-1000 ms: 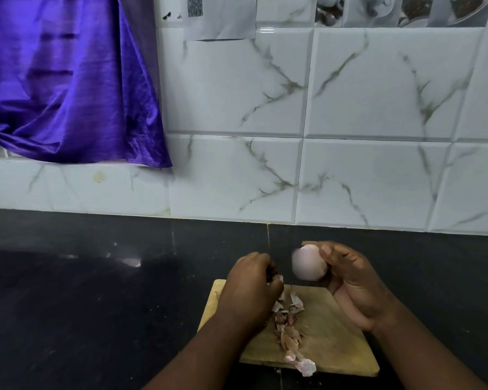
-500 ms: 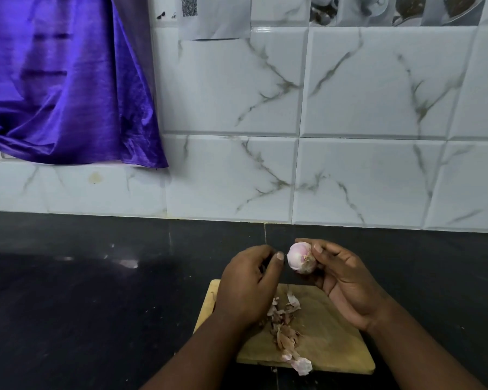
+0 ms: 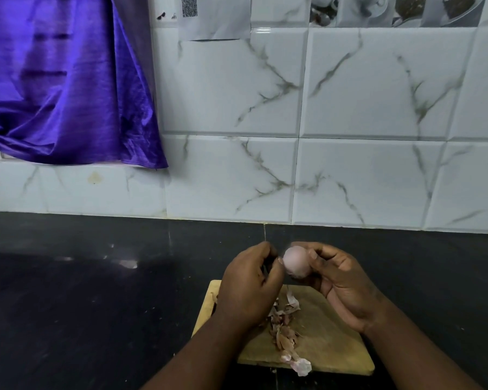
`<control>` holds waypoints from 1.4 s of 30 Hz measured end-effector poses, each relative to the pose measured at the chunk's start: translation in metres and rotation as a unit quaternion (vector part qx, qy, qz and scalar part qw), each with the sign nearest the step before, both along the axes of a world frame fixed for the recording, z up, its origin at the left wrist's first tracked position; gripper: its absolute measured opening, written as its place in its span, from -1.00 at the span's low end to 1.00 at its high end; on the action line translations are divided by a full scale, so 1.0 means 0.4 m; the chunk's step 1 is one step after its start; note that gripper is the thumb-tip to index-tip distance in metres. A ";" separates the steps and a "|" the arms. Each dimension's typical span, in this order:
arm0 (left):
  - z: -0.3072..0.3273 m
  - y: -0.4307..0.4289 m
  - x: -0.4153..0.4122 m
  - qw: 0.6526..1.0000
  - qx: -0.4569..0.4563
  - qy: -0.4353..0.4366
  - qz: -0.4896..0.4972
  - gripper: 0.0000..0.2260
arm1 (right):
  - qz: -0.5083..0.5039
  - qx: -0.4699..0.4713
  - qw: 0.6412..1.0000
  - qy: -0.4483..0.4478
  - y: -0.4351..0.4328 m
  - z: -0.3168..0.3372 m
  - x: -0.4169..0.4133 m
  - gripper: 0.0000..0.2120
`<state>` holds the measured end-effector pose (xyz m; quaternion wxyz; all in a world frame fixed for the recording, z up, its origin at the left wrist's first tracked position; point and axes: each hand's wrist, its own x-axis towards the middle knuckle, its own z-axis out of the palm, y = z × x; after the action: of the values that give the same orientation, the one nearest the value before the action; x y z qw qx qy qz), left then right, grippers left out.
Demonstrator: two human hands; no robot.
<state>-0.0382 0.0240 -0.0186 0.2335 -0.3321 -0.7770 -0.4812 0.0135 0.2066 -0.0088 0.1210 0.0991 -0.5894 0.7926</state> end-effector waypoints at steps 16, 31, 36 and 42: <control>-0.005 0.001 -0.009 0.988 -0.073 -0.133 0.022 -0.77 | 0.002 -0.039 0.999 0.031 -0.003 0.020 0.008 -0.31; 0.004 0.012 0.015 0.986 0.056 -0.139 -0.078 -0.87 | -0.019 -0.027 0.999 0.023 -0.003 0.008 -0.006 -0.28; 0.001 0.013 0.013 0.980 0.078 -0.165 -0.084 -0.89 | -0.007 -0.025 0.999 0.019 -0.003 0.008 -0.007 -0.34; -0.002 0.015 0.006 0.971 0.108 -0.193 -0.093 -0.83 | 0.003 -0.026 0.999 0.019 -0.001 0.011 -0.001 -0.34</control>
<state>-0.0356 0.0301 -0.0193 0.0679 -0.2768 -0.7163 -0.6370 0.0132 0.2061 -0.0043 0.1325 0.1122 -0.5657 0.8061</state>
